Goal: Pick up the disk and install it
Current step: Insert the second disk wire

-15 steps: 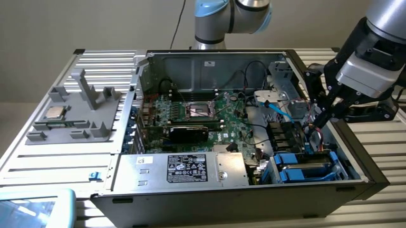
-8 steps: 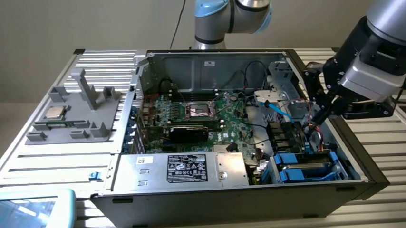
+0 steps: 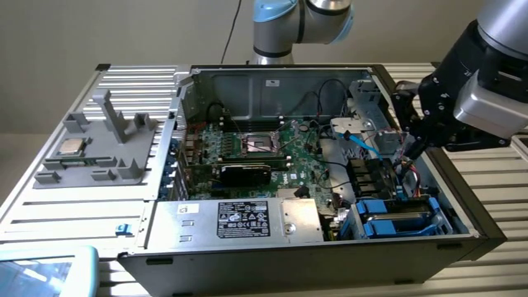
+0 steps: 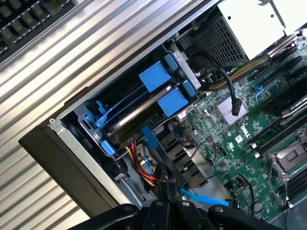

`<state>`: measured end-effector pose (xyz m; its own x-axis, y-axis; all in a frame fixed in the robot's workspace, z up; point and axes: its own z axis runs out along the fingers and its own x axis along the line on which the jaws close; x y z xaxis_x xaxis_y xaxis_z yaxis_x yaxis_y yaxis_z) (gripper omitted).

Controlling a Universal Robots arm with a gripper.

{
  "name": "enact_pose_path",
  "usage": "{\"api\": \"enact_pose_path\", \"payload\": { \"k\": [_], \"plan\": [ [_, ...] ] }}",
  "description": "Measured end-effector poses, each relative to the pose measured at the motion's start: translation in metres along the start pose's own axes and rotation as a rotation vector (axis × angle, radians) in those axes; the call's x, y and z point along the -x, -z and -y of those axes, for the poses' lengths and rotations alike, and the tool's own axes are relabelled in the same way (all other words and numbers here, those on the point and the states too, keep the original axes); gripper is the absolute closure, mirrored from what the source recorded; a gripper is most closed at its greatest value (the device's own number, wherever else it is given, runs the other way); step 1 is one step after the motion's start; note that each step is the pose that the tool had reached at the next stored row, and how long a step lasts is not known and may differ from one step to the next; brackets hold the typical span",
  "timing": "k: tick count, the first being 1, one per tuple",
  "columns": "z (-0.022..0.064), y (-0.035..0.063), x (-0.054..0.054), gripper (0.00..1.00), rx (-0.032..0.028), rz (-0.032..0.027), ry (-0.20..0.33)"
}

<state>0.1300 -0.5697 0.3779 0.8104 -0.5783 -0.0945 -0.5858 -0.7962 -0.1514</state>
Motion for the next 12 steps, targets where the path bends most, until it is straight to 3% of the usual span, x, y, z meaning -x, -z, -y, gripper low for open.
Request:
{"api": "enact_pose_path", "payload": {
  "k": [12],
  "plan": [
    [-0.0001,0.0000,0.0000,0.89,0.0044,0.0144,0.219]
  ]
}}
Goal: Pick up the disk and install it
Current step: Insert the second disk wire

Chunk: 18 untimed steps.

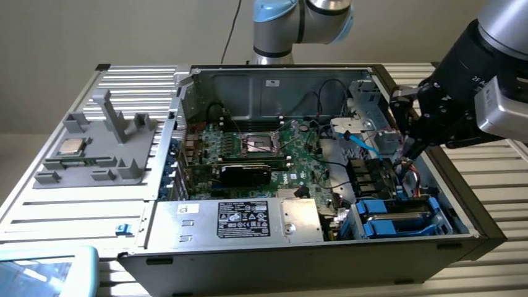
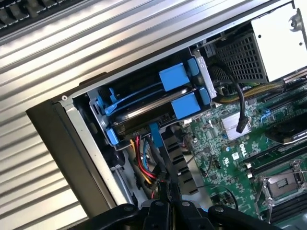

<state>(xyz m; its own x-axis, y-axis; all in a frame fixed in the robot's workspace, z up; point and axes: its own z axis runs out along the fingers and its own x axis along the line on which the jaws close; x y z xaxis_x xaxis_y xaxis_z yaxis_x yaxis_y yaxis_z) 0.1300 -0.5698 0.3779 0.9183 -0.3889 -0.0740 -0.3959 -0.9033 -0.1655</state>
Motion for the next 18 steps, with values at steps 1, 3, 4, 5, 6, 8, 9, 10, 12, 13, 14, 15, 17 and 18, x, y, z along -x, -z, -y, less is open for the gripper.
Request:
{"api": "enact_pose_path", "payload": {
  "k": [1,3,4,5,6,8,9,10,12,13,14,15,17,18],
  "plan": [
    [0.0000,0.0000,0.0000,0.89,0.0003,0.0013,0.018],
    [0.0000,0.0000,0.0000,0.89,0.0011,0.0039,0.055],
    [0.0000,0.0000,0.0000,0.89,0.0013,0.0049,0.074],
    [0.0000,0.0000,0.0000,0.89,0.0012,0.0053,0.092],
    [0.0000,0.0000,0.0000,0.89,0.0013,0.0058,0.108],
    [0.0000,0.0000,0.0000,0.89,0.0012,0.0059,0.112],
    [0.0000,0.0000,0.0000,0.89,0.0012,0.0058,0.112],
    [0.0000,0.0000,0.0000,0.89,0.0012,0.0058,0.112],
    [0.0000,0.0000,0.0000,0.89,0.0012,0.0058,0.112],
    [0.0000,0.0000,0.0000,0.89,0.0012,0.0058,0.112],
    [0.0000,0.0000,0.0000,0.89,0.0012,0.0059,0.112],
    [-0.0001,0.0000,0.0000,0.89,0.0016,0.0057,0.112],
    [-0.0001,0.0000,0.0000,0.89,0.0018,0.0059,0.118],
    [-0.0002,0.0000,-0.0001,0.89,0.0019,0.0059,0.126]
  ]
}}
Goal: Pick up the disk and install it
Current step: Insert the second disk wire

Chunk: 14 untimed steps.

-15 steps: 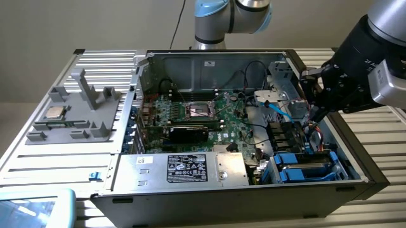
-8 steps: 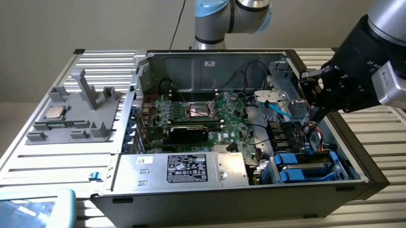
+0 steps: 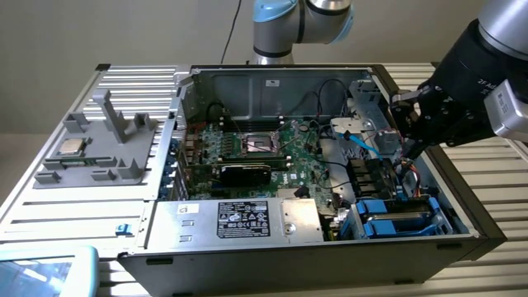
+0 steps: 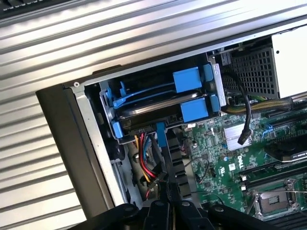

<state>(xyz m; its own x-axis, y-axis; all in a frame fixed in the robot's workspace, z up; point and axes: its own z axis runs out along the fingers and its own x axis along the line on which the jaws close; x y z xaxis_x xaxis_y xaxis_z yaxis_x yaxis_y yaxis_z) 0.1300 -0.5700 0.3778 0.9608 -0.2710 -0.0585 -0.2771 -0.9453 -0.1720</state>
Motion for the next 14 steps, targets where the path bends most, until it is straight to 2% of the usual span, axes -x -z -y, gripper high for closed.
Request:
{"api": "enact_pose_path", "payload": {
  "k": [2,6,9,11,14],
  "plan": [
    [-0.0005,0.0000,0.000,0.89,0.0002,0.0001,0.018],
    [-0.0043,0.0008,-0.001,0.89,-0.0011,-0.0050,0.035],
    [-0.0085,0.0016,-0.002,0.89,-0.0009,-0.0063,0.042],
    [-0.0099,0.0019,-0.003,0.89,0.0017,-0.0058,0.048],
    [-0.0106,0.0020,-0.003,0.89,0.0092,-0.0054,0.060]
  ]
}}
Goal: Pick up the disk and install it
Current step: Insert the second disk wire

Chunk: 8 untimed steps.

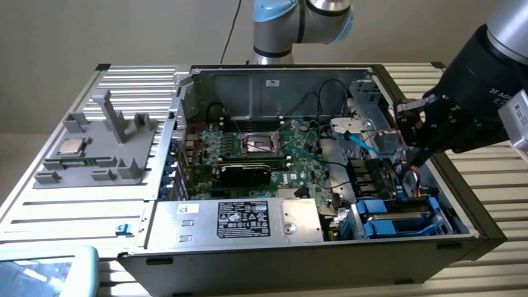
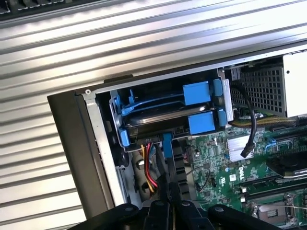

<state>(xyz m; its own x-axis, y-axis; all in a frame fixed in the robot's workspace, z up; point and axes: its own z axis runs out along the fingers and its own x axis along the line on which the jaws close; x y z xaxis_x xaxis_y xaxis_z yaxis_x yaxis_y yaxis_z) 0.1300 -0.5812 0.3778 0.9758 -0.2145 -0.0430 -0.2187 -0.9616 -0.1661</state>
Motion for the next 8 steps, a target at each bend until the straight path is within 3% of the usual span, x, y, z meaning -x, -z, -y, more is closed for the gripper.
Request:
{"api": "enact_pose_path", "payload": {
  "k": [8],
  "plan": [
    [-0.0064,-0.0007,-0.0012,0.89,0.0026,0.0053,0.033]
  ]
}}
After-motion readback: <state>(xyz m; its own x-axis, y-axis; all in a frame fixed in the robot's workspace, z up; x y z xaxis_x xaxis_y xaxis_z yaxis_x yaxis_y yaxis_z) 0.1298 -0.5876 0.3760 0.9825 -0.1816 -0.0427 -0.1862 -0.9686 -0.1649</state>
